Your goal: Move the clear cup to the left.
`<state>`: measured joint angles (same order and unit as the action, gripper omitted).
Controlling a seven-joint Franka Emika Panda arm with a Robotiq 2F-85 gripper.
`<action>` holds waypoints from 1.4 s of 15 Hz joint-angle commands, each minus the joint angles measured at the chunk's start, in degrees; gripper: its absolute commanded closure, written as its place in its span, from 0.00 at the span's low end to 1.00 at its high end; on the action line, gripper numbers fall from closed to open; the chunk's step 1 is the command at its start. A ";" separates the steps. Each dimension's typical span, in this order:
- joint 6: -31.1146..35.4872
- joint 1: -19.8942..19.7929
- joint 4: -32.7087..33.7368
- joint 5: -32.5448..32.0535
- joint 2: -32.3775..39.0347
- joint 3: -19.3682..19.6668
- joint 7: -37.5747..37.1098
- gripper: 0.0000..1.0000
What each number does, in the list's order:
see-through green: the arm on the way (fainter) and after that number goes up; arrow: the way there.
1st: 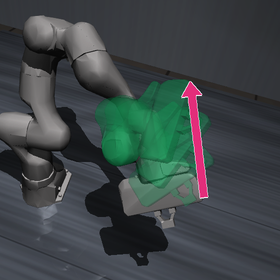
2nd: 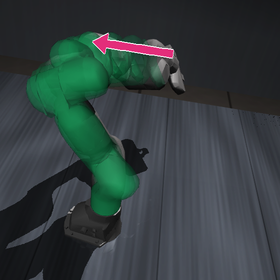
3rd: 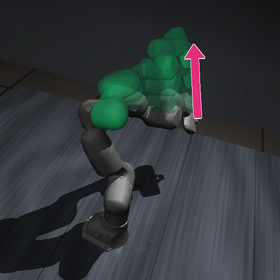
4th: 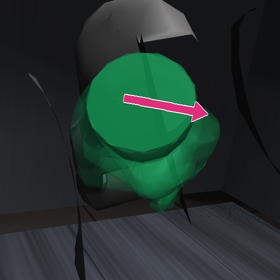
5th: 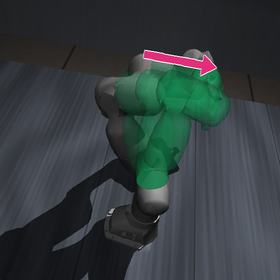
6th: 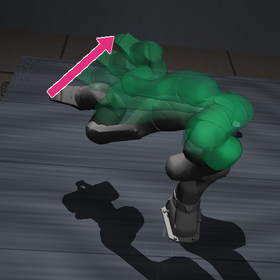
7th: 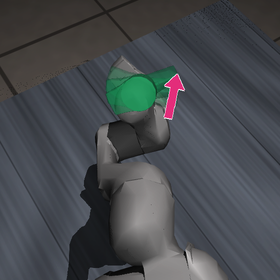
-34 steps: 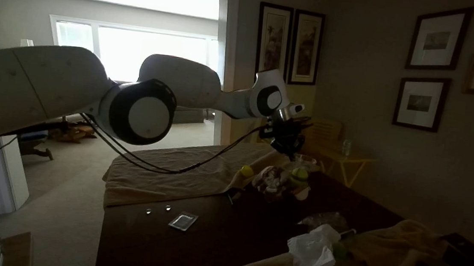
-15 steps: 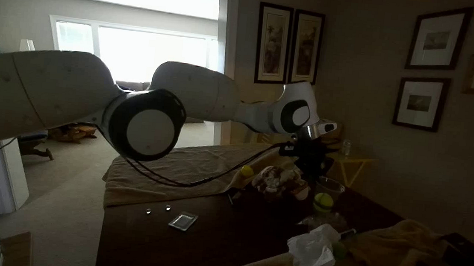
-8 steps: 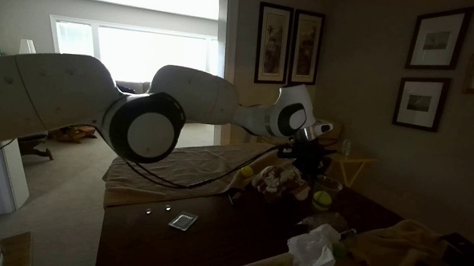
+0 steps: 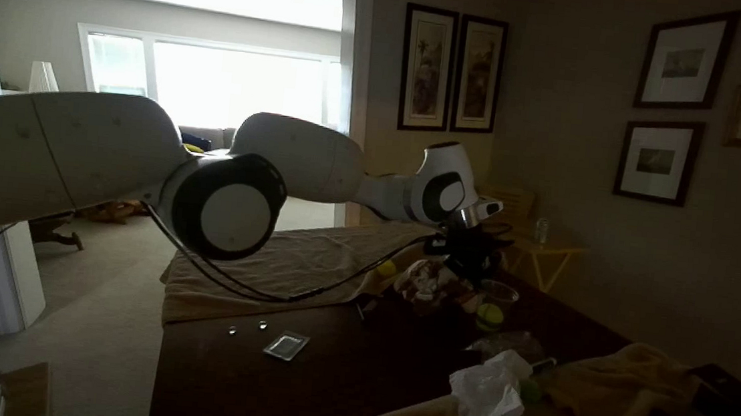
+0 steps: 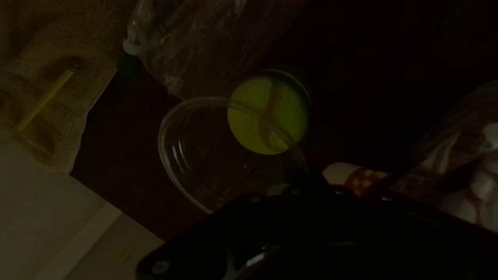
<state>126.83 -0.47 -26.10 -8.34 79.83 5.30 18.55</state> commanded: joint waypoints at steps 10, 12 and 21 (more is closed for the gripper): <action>2.90 2.15 1.74 -1.81 2.44 2.06 -1.97 0.47; 3.57 1.52 1.36 -1.56 1.50 2.55 -4.53 0.34; 3.79 -6.02 0.30 7.00 -6.99 -5.43 -5.26 0.00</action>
<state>132.85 -3.22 -25.05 -5.86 76.12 4.89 11.19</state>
